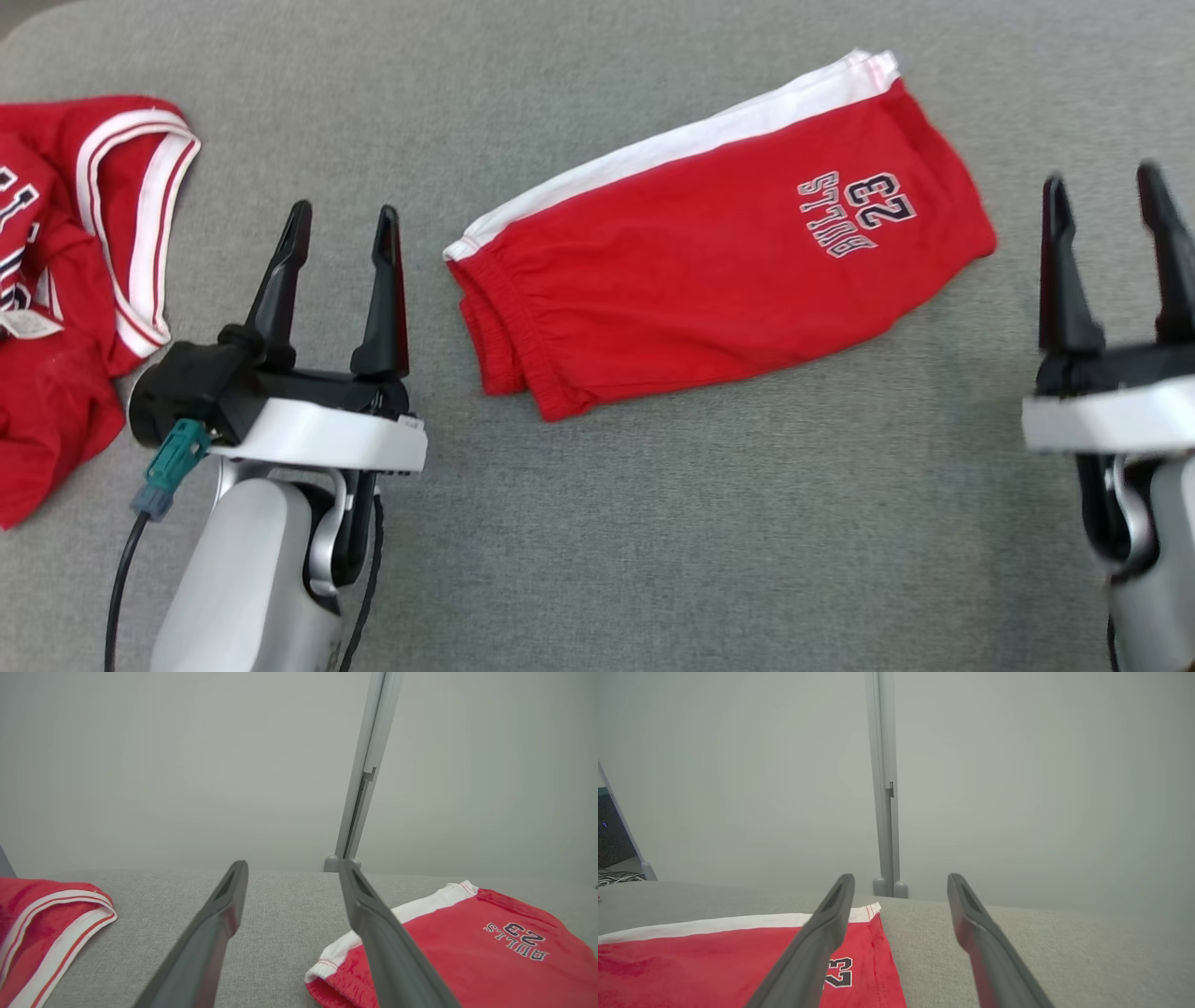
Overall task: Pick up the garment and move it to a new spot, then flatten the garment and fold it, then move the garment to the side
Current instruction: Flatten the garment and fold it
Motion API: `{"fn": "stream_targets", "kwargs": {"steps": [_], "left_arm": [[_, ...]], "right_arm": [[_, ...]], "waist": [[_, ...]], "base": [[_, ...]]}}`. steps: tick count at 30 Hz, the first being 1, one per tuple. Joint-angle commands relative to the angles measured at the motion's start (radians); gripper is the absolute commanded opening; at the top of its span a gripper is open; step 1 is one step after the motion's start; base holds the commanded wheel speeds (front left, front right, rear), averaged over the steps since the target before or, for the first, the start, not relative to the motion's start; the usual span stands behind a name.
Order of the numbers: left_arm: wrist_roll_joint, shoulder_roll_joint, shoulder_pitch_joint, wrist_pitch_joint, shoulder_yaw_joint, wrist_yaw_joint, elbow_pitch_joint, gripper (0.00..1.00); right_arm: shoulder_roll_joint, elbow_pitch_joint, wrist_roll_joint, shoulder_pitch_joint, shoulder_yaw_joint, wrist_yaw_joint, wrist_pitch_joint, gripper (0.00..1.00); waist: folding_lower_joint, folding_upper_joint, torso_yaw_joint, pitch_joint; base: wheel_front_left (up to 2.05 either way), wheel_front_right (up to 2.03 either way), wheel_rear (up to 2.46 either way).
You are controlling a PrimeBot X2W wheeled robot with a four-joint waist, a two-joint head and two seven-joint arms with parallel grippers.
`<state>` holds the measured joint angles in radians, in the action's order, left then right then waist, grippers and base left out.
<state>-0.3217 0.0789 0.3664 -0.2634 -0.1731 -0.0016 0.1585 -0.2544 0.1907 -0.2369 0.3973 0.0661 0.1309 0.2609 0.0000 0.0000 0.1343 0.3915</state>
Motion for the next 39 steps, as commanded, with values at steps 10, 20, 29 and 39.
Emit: {"fn": "stream_targets", "kwargs": {"steps": [10,20,29,39], "left_arm": [[0.049,0.021,-0.101,-0.001,0.038,-0.031,0.059,1.0],[0.061,0.006,-0.137,-0.001,0.059,-0.045,0.083,1.0],[0.072,-0.003,-0.12,-0.002,0.063,-0.055,0.086,1.0],[0.075,-0.018,-0.035,-0.002,0.021,-0.068,0.055,1.0]], "right_arm": [[0.092,-0.161,0.04,-0.267,-0.052,0.0,-0.067,1.0],[0.109,-0.23,0.042,-0.319,-0.064,0.0,-0.099,1.0],[0.114,-0.25,0.045,-0.326,-0.077,0.0,-0.108,1.0],[0.063,-0.236,0.034,-0.234,-0.115,0.0,-0.173,1.0]], "waist": [[0.0,0.0,-0.077,-0.102],[0.0,0.0,-0.087,-0.119],[0.0,0.0,-0.078,-0.105],[0.0,0.0,0.0,0.011]], "base": [[0.0,0.0,0.0],[0.0,0.0,0.0],[0.0,0.0,0.0],[0.0,0.0,0.0]]}}
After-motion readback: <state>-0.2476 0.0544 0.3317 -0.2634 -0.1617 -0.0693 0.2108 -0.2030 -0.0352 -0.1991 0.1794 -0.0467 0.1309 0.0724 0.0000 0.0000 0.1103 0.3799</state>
